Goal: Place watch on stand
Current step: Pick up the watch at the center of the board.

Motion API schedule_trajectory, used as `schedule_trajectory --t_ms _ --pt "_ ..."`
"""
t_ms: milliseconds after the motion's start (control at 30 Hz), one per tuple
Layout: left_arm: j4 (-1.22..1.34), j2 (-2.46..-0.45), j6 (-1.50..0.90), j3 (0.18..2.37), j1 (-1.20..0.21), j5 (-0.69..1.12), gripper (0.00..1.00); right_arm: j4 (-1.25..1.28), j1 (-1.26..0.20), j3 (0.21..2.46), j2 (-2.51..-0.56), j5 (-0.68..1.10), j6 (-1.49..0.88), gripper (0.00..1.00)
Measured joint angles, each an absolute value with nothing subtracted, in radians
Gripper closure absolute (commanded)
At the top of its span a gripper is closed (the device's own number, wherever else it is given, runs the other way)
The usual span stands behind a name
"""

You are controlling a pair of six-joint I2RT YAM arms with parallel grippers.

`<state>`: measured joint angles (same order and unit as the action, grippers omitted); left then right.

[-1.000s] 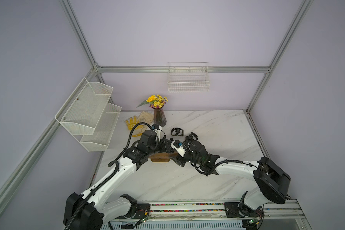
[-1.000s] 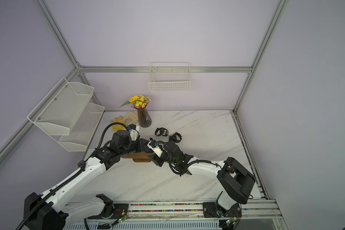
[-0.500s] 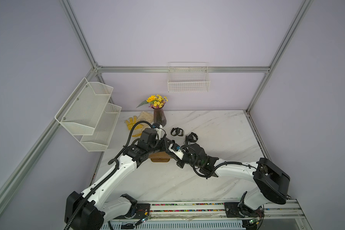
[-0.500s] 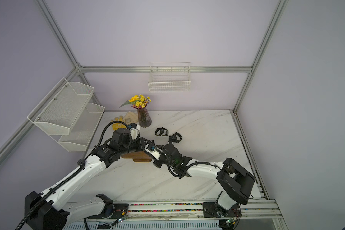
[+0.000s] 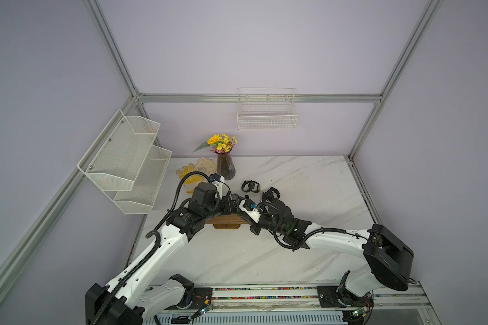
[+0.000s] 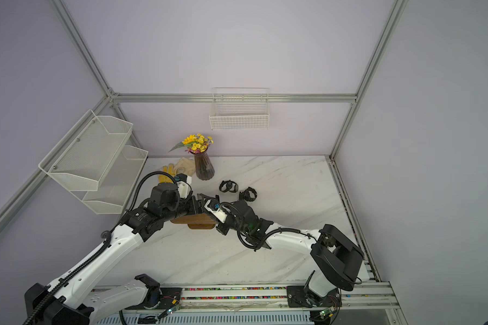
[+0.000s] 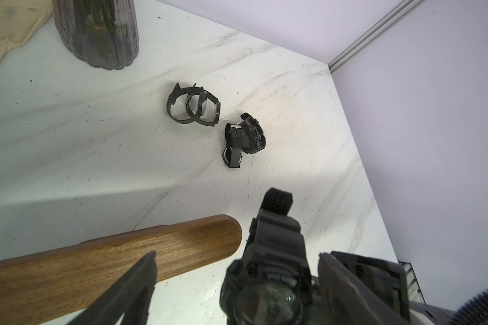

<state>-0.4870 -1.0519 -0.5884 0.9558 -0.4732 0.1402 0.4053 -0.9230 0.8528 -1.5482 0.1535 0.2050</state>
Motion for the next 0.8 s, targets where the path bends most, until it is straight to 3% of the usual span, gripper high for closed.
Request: schedule_trajectory --t_ms 500,700,800 --pt "-0.461 -1.034 -0.53 0.923 -0.472 0.259 0.2 0.368 -0.921 0.864 -1.551 0.211 0.179 1.0" --pt "-0.465 -1.047 -0.528 0.923 -0.47 0.261 0.14 0.35 -0.916 0.864 -1.551 0.212 0.168 1.0" --pt "-0.473 -1.047 -0.53 0.923 -0.467 0.254 0.17 0.347 -0.914 0.864 -1.551 0.221 0.163 1.0"
